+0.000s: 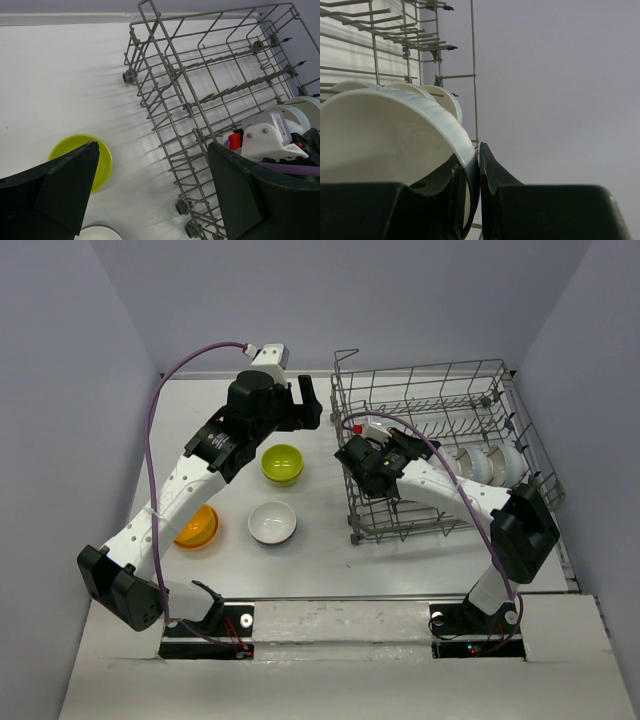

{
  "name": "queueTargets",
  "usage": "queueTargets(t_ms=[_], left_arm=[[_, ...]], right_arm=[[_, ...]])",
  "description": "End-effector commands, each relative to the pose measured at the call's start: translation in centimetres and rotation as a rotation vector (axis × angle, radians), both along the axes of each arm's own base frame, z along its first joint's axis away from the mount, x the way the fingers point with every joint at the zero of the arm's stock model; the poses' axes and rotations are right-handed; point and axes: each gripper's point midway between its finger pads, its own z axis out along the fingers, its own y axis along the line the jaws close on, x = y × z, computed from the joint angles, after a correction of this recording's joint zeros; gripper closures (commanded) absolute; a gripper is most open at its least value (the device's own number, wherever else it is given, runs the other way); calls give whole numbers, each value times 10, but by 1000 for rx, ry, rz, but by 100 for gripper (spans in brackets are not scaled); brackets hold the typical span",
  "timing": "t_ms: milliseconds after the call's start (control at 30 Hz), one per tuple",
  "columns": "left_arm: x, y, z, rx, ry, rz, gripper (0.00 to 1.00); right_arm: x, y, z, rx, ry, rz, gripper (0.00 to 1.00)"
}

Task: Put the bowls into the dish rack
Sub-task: Insert the bowl into the dish rack.

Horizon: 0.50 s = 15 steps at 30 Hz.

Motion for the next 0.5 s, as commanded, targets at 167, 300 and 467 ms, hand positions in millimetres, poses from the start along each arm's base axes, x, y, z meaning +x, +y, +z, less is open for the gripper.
queueTargets(t_ms=[167, 300, 467], left_arm=[[-4, 0, 18, -43, -46, -12, 1], [-4, -1, 17, -42, -45, -12, 1], [-3, -1, 17, -43, -45, -14, 1]], right_arm=[[3, 5, -10, -85, -6, -22, 99], [3, 10, -15, -84, 1, -8, 99], [3, 15, -22, -93, 18, 7, 99]])
